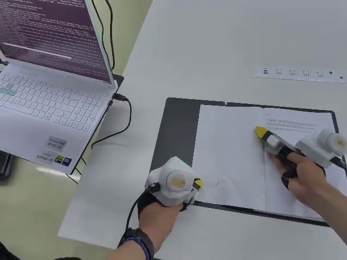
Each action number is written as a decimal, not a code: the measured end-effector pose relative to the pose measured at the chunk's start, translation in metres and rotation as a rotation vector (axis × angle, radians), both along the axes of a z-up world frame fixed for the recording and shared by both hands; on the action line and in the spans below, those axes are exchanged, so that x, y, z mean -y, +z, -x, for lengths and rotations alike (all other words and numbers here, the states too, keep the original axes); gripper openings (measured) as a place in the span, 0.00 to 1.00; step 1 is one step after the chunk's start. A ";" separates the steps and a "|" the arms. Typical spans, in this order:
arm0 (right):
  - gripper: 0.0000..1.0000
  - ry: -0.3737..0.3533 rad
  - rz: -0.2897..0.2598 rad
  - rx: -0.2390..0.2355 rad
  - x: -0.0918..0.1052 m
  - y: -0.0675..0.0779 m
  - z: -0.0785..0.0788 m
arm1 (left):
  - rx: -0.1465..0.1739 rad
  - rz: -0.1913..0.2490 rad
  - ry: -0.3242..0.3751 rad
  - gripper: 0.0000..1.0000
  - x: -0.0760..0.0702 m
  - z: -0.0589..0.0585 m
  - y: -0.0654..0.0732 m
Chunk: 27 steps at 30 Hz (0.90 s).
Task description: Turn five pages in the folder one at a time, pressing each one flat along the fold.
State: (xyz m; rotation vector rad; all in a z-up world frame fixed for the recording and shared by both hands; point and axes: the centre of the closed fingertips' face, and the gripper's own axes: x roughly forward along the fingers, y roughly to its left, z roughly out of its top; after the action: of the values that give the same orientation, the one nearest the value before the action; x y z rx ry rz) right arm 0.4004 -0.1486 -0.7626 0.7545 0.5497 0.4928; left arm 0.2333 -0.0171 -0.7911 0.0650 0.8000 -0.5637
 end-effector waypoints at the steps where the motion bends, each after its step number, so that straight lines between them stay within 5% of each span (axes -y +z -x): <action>1: 0.00 -0.015 -0.013 -0.003 0.001 0.001 -0.002 | 0.000 -0.001 0.000 0.00 0.000 0.000 0.000; 7: 0.00 -0.060 -0.055 -0.009 0.006 0.000 -0.018 | -0.017 0.034 0.033 0.00 -0.001 -0.001 -0.001; 20: 0.00 -0.139 -0.076 -0.004 0.006 0.010 -0.042 | 0.004 0.005 0.025 0.00 0.000 0.002 0.000; 27: 0.00 -0.110 -0.052 -0.008 0.000 0.015 -0.047 | 0.003 -0.004 0.032 0.00 -0.001 0.002 0.000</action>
State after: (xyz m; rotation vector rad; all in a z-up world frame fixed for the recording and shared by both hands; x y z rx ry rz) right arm 0.4470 -0.1486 -0.7474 0.8326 0.5018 0.4038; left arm 0.2311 -0.0165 -0.7910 0.0564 0.7980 -0.5322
